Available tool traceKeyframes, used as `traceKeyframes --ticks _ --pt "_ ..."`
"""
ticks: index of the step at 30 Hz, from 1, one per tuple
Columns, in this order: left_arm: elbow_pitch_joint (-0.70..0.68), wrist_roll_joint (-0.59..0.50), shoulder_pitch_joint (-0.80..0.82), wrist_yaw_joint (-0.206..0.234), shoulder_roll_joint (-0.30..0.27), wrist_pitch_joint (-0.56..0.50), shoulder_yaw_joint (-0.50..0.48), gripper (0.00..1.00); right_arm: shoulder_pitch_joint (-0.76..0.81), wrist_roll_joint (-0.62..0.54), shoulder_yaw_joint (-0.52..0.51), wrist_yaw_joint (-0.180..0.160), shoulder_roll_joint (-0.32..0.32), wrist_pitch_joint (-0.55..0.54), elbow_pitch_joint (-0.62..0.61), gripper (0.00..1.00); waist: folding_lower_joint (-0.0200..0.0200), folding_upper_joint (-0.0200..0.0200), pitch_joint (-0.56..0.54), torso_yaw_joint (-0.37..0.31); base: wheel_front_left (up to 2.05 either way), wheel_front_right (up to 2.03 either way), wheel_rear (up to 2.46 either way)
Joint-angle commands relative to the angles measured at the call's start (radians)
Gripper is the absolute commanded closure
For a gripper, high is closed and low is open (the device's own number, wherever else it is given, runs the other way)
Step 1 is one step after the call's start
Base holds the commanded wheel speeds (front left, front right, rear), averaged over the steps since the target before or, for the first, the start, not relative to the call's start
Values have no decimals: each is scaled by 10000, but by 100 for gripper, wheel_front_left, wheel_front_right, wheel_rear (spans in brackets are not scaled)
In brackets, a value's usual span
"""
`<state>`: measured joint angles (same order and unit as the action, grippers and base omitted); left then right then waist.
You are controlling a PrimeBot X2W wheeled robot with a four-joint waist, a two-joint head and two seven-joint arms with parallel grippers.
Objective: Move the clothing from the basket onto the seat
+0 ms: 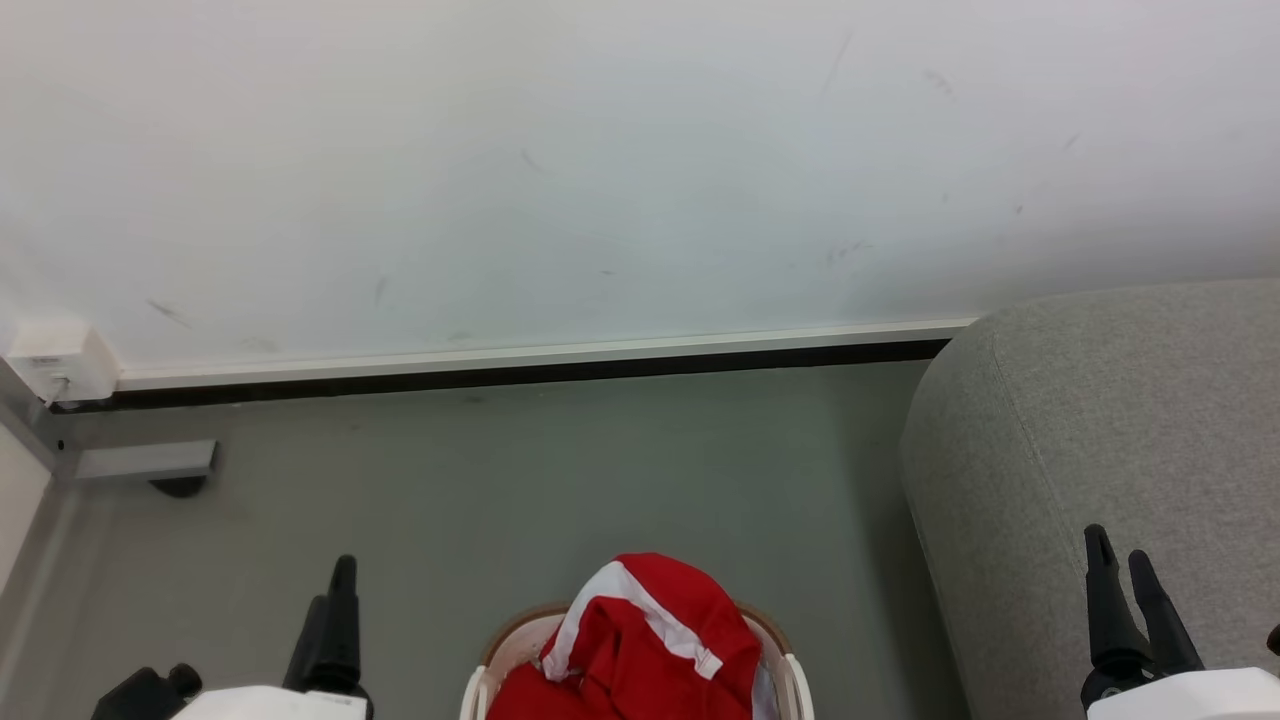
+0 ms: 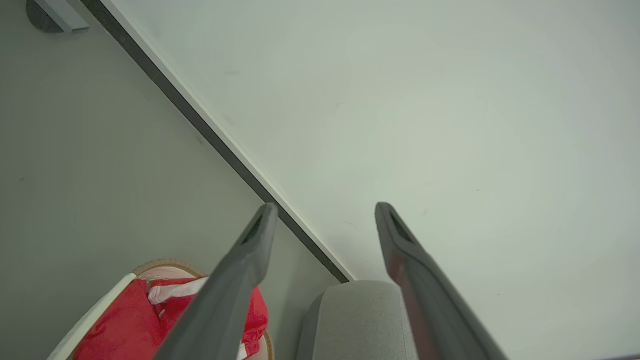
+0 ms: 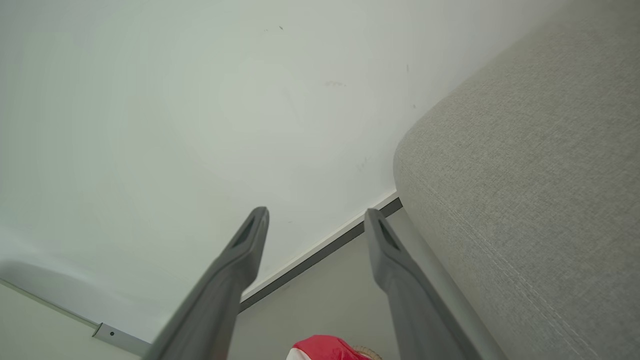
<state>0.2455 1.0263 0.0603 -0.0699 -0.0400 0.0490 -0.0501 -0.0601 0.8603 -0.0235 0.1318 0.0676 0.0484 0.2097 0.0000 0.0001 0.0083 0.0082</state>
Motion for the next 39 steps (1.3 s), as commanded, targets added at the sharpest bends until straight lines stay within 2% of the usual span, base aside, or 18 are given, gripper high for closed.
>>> traceKeyframes --ticks 1,11,39 --pt "-159 -596 48 9 -83 143 36 0 -101 -512 52 -7 132 146 -168 0 0 -1 6 -14 0 0 0" --pt "-254 -2567 -125 169 -94 470 70 0 -157 -2213 358 -8 239 477 153 0 0 -1 45 -48 0 0 0" --pt "-716 -6200 -528 246 -207 1232 367 0 -82 -5253 755 -13 290 1234 344 0 0 -1 46 -40 0 0 0"
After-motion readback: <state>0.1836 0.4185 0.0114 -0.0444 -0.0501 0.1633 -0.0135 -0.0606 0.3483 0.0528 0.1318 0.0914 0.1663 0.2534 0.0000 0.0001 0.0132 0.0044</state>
